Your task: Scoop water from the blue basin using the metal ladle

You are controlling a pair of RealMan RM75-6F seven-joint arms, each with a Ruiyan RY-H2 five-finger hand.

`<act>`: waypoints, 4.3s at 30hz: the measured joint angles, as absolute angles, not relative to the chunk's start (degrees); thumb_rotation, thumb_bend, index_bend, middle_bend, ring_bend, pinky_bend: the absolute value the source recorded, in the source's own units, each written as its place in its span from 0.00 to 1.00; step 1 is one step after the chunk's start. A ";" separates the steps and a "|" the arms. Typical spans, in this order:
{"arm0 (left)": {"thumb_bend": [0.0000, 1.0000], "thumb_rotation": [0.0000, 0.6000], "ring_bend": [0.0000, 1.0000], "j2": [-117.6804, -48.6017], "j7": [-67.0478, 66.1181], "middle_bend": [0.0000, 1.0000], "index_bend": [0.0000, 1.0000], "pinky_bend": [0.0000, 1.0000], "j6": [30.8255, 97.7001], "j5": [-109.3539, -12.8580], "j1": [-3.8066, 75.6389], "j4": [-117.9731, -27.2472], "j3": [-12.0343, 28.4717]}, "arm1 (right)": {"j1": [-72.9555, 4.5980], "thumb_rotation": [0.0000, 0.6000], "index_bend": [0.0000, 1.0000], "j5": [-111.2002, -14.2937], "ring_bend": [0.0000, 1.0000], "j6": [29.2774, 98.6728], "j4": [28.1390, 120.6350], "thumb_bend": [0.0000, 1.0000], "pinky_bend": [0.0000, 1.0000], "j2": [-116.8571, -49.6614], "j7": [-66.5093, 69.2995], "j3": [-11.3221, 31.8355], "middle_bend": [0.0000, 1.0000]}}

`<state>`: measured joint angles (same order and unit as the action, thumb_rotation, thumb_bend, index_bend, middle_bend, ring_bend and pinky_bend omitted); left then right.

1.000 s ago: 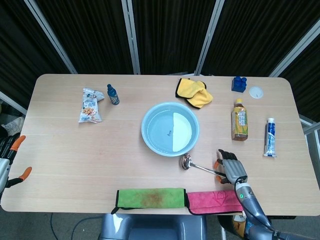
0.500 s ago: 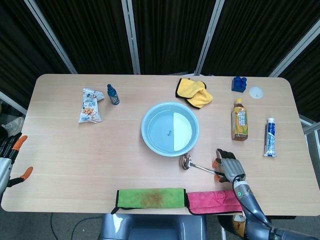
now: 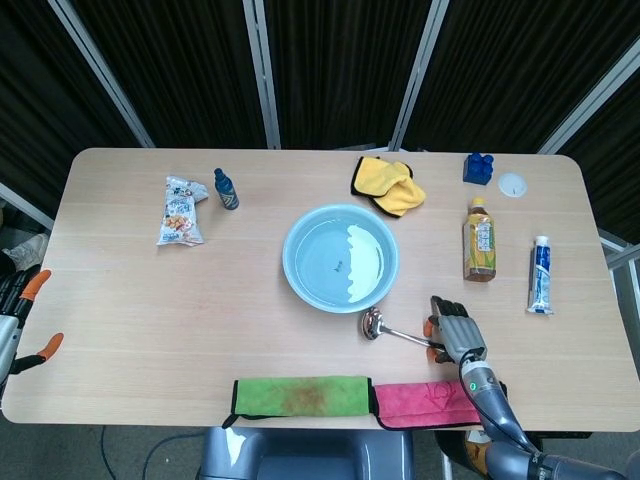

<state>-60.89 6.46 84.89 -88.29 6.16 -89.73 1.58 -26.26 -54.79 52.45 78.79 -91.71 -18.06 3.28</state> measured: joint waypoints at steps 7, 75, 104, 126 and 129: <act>0.30 1.00 0.00 -60.72 7.04 0.00 0.02 0.00 84.99 -88.36 6.15 -89.48 1.59 | -26.20 1.00 0.52 -53.94 0.00 53.11 76.96 0.29 0.00 -93.64 -19.09 3.37 0.00; 0.30 1.00 0.00 -60.62 6.31 0.00 0.02 0.00 84.97 -87.68 5.88 -90.31 1.34 | -41.94 1.00 0.70 -26.31 0.00 63.37 119.12 0.62 0.00 -61.22 -44.91 12.54 0.01; 0.30 1.00 0.00 -59.87 9.59 0.00 0.02 0.00 82.69 -83.39 6.29 -89.08 3.21 | -64.70 1.00 0.70 0.14 0.00 61.22 99.22 0.62 0.00 -79.10 -58.03 13.89 0.03; 0.31 1.00 0.00 -59.19 13.08 0.00 0.03 0.00 81.81 -83.28 6.55 -87.91 3.63 | -69.03 1.00 0.70 3.43 0.00 58.00 91.57 0.63 0.00 -85.89 -58.92 13.27 0.04; 0.31 1.00 0.00 -59.07 13.46 0.00 0.02 0.00 82.18 -83.96 6.45 -88.01 3.43 | -69.08 1.00 0.70 3.67 0.00 58.74 94.14 0.63 0.00 -84.08 -58.53 14.00 0.04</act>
